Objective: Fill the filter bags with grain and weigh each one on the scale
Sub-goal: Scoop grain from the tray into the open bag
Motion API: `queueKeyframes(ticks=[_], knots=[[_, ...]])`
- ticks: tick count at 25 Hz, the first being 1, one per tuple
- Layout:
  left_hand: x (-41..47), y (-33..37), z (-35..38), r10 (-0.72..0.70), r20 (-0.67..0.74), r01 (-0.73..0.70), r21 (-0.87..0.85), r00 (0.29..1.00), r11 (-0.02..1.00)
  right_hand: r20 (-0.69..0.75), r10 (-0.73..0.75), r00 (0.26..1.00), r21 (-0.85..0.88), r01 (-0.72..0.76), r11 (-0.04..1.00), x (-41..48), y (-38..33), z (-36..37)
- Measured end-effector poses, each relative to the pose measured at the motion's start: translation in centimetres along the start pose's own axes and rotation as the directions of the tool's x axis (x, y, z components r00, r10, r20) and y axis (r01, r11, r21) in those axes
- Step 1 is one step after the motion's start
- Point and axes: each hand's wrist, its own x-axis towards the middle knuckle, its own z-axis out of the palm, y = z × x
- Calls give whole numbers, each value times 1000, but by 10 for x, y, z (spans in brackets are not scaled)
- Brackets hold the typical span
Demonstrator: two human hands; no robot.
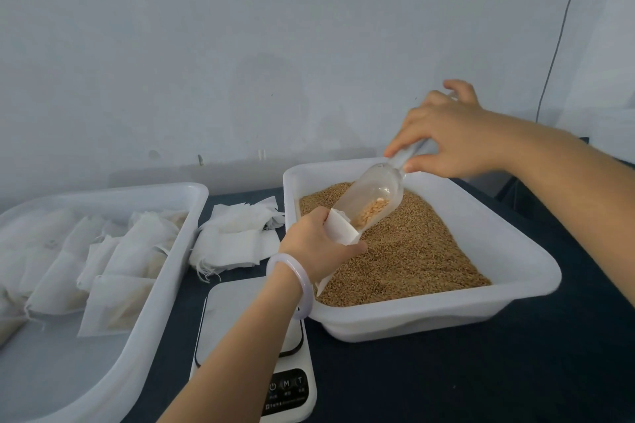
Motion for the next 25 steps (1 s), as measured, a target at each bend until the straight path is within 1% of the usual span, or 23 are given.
queueKeyframes(ticks=[2, 3, 7, 9, 11, 13, 15, 17, 18, 19, 20, 22, 23, 25], knots=[[0, 0, 0, -11, -4, 11, 8, 1000, 1000, -16, -64, 998, -123, 61, 990, 9, -7, -7], [0, 0, -1, -19, -6, 19, 11, 1000, 1000, -21, -82, 996, -155, 78, 985, 12, -10, -9], [1, 1, -1, -32, -12, 32, 57, 999, 998, -54, -137, 989, -202, 123, 972, 15, -15, -12], [0, 1, -1, -32, -17, 32, 46, 999, 998, -77, -150, 986, -215, 130, 968, 14, -15, -13], [-1, 1, -1, -34, -18, 35, 18, 999, 999, -85, -126, 988, -192, 108, 975, 14, -13, -15], [-1, 1, -1, -49, -14, 49, -33, 999, 998, -69, -42, 997, -108, 35, 994, 13, -4, -15], [-1, 0, -2, -66, -21, 64, -89, 998, 994, -17, 109, 994, 37, -108, 993, 6, 13, -9], [-1, -1, -2, -73, -57, 62, -173, 996, 983, 54, 311, 949, 114, -316, 942, -8, 34, 8], [-1, -1, -2, -71, -77, 51, -241, 994, 969, 85, 398, 914, 118, -406, 906, -15, 41, 21], [-1, -2, -2, -66, -88, 35, -318, 994, 947, 122, 449, 885, 107, -462, 881, -22, 43, 38], [-2, -2, -2, -56, -85, 18, -389, 995, 921, 163, 460, 873, 82, -477, 875, -28, 39, 58], [-3, -1, -2, -25, -70, -11, -470, 997, 882, 252, 424, 870, 22, -444, 896, -37, 18, 97], [-3, -1, -2, -15, -72, -22, -489, 997, 872, 295, 408, 864, 29, -435, 900, -40, 8, 113], [-3, 0, -3, -2, -91, -45, -519, 996, 853, 367, 396, 841, 108, -462, 880, -42, -6, 130]])
